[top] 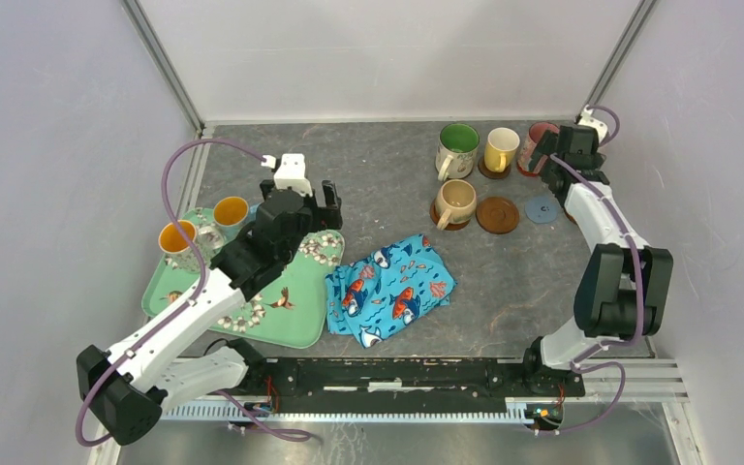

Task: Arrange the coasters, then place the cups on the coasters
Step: Pick up the cup from the tray.

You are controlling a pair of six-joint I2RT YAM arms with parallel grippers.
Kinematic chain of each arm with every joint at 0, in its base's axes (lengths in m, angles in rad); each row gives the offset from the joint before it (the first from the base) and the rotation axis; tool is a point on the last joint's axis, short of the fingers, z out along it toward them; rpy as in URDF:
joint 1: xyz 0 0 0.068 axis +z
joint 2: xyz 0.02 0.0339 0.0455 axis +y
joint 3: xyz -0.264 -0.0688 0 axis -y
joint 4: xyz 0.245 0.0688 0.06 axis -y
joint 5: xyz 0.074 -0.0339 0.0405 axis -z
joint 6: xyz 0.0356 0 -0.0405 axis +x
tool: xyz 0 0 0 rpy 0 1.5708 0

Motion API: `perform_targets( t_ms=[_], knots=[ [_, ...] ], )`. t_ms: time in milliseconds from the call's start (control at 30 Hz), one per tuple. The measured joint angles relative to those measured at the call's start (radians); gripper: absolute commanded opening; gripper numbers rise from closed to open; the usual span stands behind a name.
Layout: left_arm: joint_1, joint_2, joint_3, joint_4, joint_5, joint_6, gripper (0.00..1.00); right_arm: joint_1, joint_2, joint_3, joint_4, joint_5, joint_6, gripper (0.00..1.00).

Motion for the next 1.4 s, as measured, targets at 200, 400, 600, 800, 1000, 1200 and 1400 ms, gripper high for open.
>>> perform_targets(
  t_ms=[200, 400, 600, 800, 1000, 1200, 1400],
  knots=[
    [0.000, 0.002, 0.012, -0.084, -0.111, -0.088, 1.00, 0.072, -0.090, -0.080, -0.071, 0.059, -0.004, 0.98],
    [0.016, 0.024, 0.019, -0.152, -0.174, -0.183, 1.00, 0.113, -0.292, -0.209, -0.071, 0.074, -0.013, 0.98],
    [0.072, 0.121, 0.062, -0.203, -0.211, -0.267, 1.00, 0.193, -0.457, -0.248, -0.051, 0.053, -0.032, 0.98],
    [0.138, 0.179, 0.079, -0.205, -0.214, -0.315, 1.00, 0.309, -0.499, -0.250, -0.051, 0.016, -0.060, 0.98],
    [0.177, 0.311, 0.151, -0.192, -0.213, -0.353, 1.00, 0.379, -0.529, -0.257, -0.063, -0.037, -0.082, 0.98],
    [0.213, 0.439, 0.176, -0.182, -0.206, -0.411, 1.00, 0.460, -0.534, -0.257, -0.070, -0.082, -0.101, 0.98],
    [0.254, 0.499, 0.177, -0.163, -0.205, -0.441, 1.00, 0.525, -0.534, -0.257, -0.075, -0.098, -0.114, 0.98]
  ],
)
